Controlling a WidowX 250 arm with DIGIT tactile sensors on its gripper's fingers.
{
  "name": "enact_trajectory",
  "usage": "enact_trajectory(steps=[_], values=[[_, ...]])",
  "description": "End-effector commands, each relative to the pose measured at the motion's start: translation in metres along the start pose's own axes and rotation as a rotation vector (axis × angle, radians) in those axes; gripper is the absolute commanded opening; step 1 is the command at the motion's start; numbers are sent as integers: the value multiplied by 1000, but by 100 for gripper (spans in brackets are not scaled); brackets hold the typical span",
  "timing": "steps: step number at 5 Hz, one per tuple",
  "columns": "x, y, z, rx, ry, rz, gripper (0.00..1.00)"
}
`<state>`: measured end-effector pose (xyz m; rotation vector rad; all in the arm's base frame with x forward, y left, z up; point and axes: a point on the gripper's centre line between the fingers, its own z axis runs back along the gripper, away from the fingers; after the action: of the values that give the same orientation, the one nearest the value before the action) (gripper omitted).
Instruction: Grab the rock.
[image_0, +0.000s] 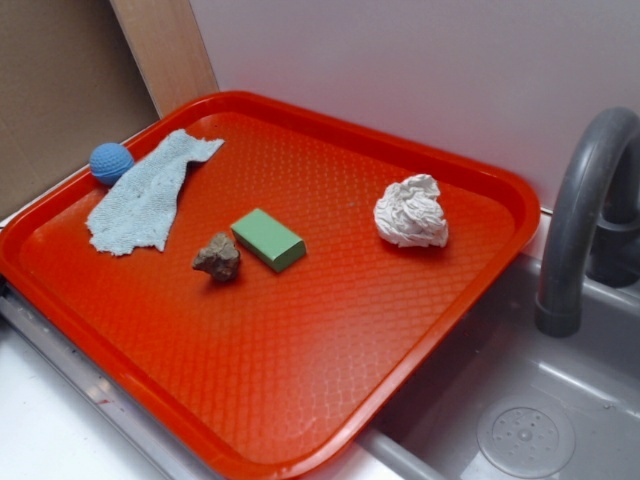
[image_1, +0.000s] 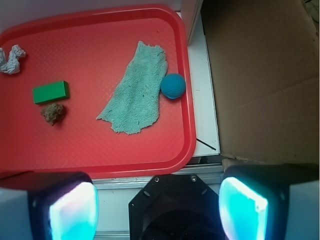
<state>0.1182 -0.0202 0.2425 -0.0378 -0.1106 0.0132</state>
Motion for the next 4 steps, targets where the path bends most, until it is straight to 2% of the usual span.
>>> enact_trajectory(steps=[1, 2, 4], values=[[0, 0, 0, 0, 0, 0, 100], [6, -39, -19, -41, -40, -30, 100], [25, -103, -57, -89, -32, -20, 100]])
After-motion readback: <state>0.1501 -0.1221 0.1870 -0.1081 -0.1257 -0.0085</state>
